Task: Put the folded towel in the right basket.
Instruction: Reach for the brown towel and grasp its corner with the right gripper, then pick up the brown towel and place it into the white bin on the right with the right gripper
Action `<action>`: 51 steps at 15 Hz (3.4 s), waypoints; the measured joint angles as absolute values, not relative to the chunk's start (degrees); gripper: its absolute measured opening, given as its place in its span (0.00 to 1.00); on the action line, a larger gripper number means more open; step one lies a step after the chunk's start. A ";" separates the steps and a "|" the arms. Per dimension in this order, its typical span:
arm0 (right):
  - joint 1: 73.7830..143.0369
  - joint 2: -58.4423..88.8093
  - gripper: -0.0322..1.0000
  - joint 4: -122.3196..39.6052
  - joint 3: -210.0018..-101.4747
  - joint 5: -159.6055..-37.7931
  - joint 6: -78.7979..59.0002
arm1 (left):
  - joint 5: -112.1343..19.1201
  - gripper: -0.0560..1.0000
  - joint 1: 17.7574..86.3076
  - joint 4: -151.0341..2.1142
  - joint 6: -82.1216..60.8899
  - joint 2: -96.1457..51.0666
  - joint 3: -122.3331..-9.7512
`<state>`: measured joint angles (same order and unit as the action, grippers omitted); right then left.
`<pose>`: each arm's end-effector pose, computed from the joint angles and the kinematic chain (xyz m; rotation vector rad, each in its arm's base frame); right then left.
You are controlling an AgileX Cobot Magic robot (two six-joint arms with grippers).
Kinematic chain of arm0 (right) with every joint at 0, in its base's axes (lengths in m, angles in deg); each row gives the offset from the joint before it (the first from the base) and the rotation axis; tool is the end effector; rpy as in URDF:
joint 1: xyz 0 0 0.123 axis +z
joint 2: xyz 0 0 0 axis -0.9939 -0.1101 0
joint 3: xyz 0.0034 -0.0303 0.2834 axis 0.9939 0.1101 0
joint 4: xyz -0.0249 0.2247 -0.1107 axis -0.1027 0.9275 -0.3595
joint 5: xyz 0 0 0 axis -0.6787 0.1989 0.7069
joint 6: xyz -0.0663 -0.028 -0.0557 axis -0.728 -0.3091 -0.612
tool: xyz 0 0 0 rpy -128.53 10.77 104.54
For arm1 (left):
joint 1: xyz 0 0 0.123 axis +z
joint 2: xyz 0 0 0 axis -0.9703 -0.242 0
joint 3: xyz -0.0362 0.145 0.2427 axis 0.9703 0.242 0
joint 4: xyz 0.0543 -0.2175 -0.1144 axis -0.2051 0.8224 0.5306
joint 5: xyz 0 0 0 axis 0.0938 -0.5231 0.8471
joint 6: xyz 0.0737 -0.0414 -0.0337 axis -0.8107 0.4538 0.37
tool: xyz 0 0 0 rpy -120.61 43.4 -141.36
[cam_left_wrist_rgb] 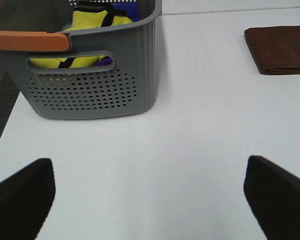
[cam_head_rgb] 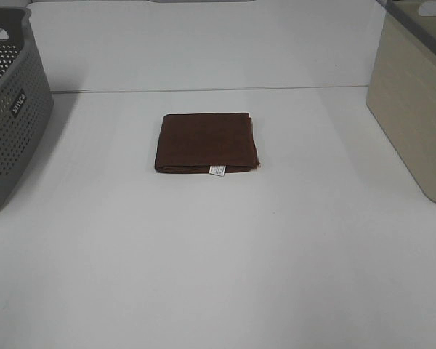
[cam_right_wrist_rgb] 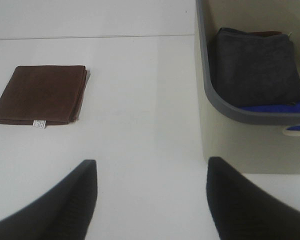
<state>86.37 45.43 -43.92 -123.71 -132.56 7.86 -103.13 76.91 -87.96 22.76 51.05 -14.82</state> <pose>0.1383 0.0123 0.3606 -0.1100 2.1384 0.0831 -0.0054 -0.0001 0.2762 -0.0039 2.0365 0.0175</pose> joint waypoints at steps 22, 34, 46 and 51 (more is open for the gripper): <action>97.14 -42.40 0.62 -21.58 -193.49 -158.00 1.85 | -103.13 0.98 76.91 -87.96 22.76 51.05 -14.82; 97.14 -62.80 0.65 -17.74 -206.96 -157.77 1.62 | -103.13 0.98 76.91 -87.96 22.76 51.05 -14.82; 98.98 -66.23 0.11 -11.32 -207.53 -151.76 -3.02 | -103.13 0.98 76.91 -87.96 22.76 51.05 -14.82; 99.04 -61.54 0.11 -13.04 -209.13 -152.62 -5.60 | -103.13 0.98 76.91 -87.96 22.76 51.05 -14.82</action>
<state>99.04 -61.54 -13.04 -209.13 -152.62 -5.60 -103.13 76.91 -87.96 22.76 51.05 -14.82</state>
